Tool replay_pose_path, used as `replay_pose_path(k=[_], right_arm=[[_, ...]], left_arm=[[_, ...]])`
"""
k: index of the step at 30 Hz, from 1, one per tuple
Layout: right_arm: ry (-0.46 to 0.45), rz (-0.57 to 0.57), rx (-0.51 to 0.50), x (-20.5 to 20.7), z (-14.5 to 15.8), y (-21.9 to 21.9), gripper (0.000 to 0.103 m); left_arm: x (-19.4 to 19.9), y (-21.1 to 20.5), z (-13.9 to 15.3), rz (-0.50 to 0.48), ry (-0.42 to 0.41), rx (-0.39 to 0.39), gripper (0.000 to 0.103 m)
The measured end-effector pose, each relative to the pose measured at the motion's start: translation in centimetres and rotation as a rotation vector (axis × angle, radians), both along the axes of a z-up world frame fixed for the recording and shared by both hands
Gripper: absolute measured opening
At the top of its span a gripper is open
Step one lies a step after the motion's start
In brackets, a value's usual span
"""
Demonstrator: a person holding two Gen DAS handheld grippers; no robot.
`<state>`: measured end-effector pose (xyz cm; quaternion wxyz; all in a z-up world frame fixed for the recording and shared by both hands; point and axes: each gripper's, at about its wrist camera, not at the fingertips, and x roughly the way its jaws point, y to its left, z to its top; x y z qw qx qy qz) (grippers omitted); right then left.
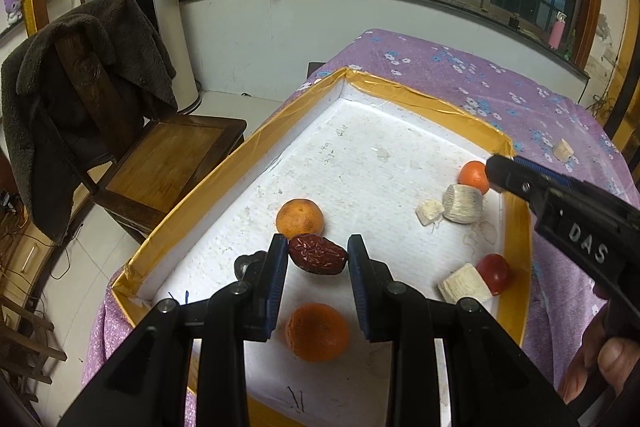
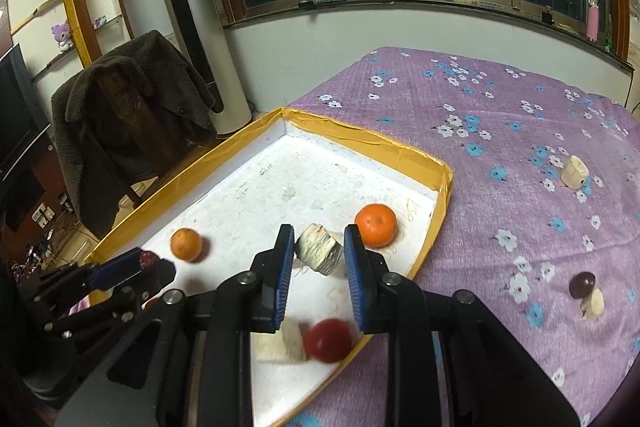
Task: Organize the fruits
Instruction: 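Carry the red date and cream cylinder over the tray with both tools, then open both tools to drop the date and cylinder into the tray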
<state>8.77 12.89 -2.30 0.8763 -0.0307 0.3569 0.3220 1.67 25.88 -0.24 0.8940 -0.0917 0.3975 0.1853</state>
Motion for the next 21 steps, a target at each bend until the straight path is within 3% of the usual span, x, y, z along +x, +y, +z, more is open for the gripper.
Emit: replay_pose_path(k=[21], right_arm=[[0.032,0.0,-0.062,3.8,-1.4,4.0,0.027]], left_arm=[[0.3,1.2,-1.1,0.021,0.032,-0.003,0.03]])
